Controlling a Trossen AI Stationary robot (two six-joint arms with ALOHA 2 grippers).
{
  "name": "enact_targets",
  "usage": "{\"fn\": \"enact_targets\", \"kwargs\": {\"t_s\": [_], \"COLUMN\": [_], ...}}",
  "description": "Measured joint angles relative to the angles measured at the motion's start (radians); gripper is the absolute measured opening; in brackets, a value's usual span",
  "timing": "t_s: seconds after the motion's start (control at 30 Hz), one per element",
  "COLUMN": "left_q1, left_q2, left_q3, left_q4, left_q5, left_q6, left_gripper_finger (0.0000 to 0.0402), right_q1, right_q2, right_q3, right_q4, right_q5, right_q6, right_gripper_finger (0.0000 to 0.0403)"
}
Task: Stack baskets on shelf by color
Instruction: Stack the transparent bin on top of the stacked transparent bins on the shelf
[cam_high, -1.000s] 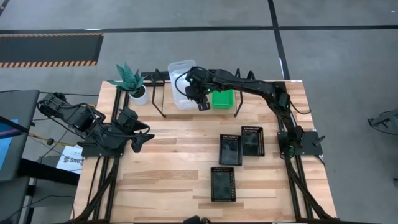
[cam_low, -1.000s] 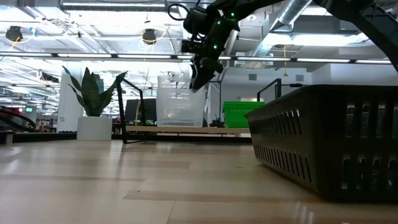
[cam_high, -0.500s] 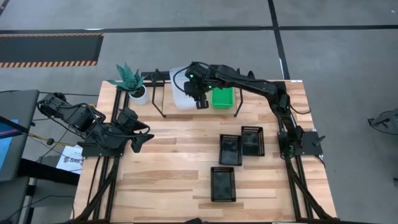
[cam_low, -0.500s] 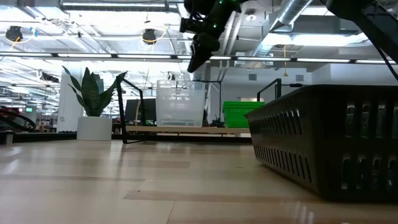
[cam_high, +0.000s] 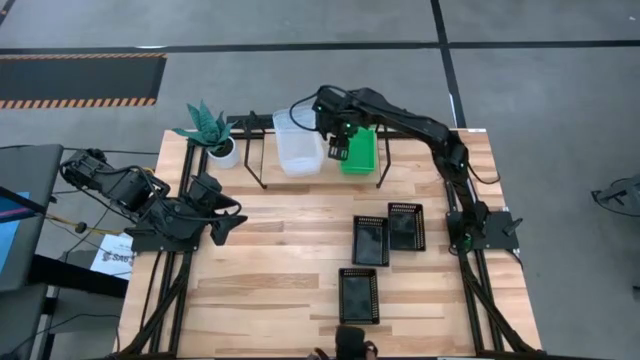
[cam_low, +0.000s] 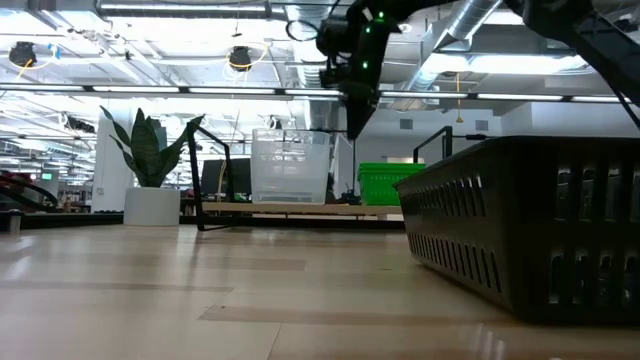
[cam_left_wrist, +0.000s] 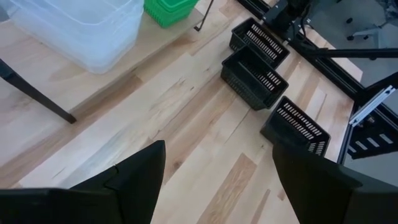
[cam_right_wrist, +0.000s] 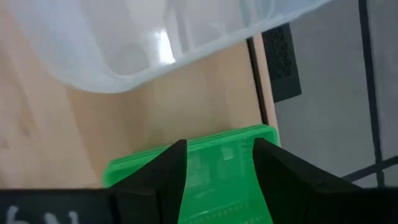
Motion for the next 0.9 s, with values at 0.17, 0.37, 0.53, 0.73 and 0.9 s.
{"fn": "enact_targets", "kwargs": {"t_s": [0.17,0.37,0.53,0.73,0.9], "left_q1": [0.0,0.0,0.0,0.0,0.0], "left_q2": [0.0,0.0,0.0,0.0,0.0], "left_q3": [0.0,0.0,0.0,0.0,0.0], "left_q4": [0.0,0.0,0.001,0.0,-0.005], "left_q5": [-0.007,-0.009,-0.009,-0.009,-0.009], "left_q6": [0.001,0.0,-0.008,-0.011,-0.01], "left_gripper_finger": [0.0283,0.0283,0.0283,0.0283,0.0283], "right_q1": [-0.008,0.009,0.018,0.056,0.088], "right_q2": [0.019,0.021,0.018,0.018,0.018], "right_q3": [-0.026,-0.112,-0.113,-0.113,-0.105], "right_q4": [0.056,0.136,0.183,0.286,0.385], "right_q5": [-0.014,-0.031,-0.076,-0.155,-0.179], "right_q6": [-0.059,-0.108,-0.112,-0.118,-0.135], "right_gripper_finger": [0.0205,0.0205,0.0205,0.0205,0.0205]}}
